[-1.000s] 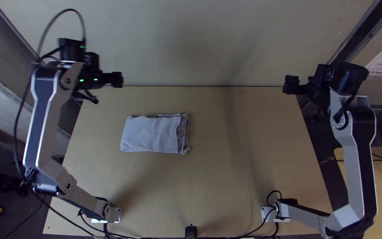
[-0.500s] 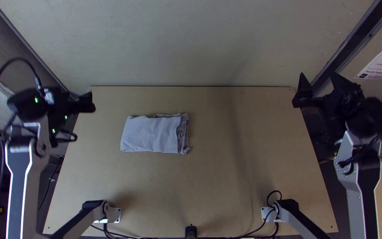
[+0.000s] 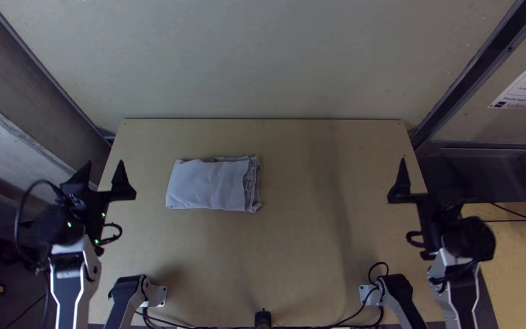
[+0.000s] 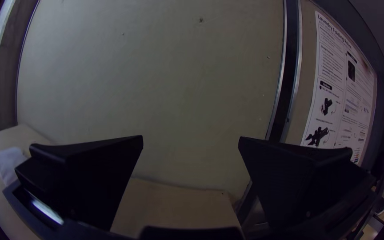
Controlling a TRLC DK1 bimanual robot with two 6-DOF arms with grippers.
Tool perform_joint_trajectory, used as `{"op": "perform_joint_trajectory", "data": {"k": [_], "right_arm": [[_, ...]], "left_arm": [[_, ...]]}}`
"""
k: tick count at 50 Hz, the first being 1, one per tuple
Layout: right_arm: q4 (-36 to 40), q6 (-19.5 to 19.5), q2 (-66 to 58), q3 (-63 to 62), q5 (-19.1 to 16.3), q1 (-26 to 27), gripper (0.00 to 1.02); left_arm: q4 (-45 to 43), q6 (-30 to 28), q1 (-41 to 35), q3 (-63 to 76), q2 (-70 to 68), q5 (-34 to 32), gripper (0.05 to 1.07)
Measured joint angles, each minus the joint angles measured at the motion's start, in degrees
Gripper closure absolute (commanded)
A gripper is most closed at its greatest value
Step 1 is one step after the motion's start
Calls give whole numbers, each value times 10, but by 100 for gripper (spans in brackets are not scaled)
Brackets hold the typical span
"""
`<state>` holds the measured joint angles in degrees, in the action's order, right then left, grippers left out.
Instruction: Fold the t-shirt
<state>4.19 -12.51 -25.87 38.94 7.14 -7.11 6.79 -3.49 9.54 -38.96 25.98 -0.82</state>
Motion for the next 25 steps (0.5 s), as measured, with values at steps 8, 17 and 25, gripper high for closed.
{"op": "perform_joint_trajectory", "data": {"k": [8,17,25], "right_arm": [[-12,-9,103,-120,0,0,4],[-12,-13,182,-227,0,-15,4],[-38,-12,206,-291,0,-21,4]], "left_arm": [[-45,-17,1,113,-113,0,10],[-54,-22,-2,208,-224,-1,10],[-57,-22,-2,269,-254,0,10]]}}
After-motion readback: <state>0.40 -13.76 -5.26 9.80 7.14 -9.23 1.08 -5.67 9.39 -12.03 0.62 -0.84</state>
